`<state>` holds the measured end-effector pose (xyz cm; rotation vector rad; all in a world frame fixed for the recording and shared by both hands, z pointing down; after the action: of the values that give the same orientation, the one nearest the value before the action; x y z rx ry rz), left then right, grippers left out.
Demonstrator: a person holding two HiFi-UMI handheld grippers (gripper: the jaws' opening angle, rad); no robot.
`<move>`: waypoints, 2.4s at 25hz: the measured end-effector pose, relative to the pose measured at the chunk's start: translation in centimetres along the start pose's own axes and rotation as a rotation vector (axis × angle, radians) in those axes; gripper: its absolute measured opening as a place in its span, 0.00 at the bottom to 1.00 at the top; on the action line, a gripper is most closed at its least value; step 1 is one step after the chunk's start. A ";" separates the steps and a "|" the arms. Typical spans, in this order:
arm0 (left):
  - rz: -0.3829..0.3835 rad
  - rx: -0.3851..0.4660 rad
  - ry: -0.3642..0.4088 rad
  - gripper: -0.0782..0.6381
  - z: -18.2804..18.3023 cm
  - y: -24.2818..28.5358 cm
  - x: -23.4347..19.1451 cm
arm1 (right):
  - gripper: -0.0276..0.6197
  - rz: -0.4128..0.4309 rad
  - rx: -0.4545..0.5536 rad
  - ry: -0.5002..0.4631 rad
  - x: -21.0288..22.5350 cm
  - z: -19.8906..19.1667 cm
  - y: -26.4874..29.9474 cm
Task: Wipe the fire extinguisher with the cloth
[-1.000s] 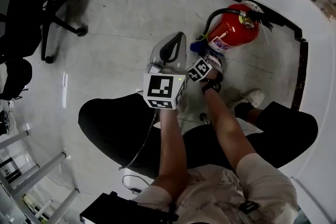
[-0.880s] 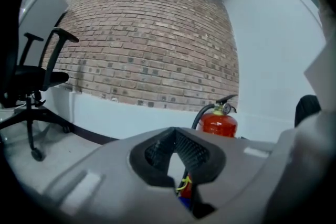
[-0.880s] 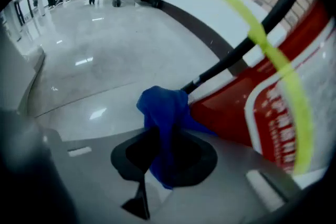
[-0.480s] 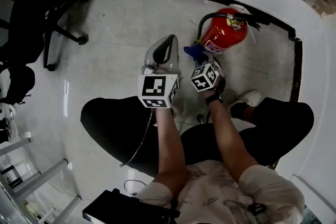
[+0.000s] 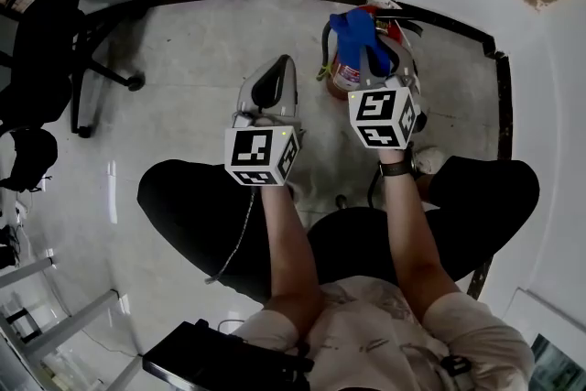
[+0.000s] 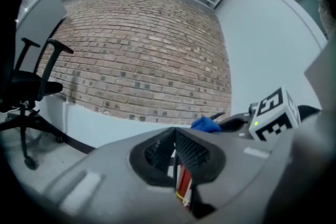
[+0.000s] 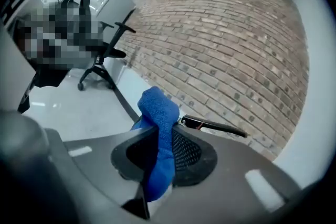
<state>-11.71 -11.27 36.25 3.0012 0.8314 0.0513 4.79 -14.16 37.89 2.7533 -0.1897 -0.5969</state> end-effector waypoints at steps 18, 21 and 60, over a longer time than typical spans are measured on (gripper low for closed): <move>0.019 -0.082 -0.015 0.11 -3.5 0.0 -0.7 | 0.14 0.237 -0.536 -0.015 -14.2 -26.5 8.9; 0.009 -0.110 -0.005 0.11 -4.4 0.5 -0.6 | 0.14 0.281 -0.633 -0.032 -16.1 -30.0 10.6; -0.051 0.020 0.168 0.11 -0.8 1.4 3.3 | 0.14 0.172 -0.113 0.052 -5.1 -11.3 0.9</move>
<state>-8.24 -10.75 37.16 3.0243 0.9276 0.2997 4.86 -10.86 49.89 2.6065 -0.3647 -0.4751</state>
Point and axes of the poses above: the fingertips, and each gripper's own axes: y forward along the fingers, x to its right, z out of its top, the point moved 4 cm from there along -y, backward along the fingers, and after that the axes turned 10 degrees about y, right-handed, at the moved point
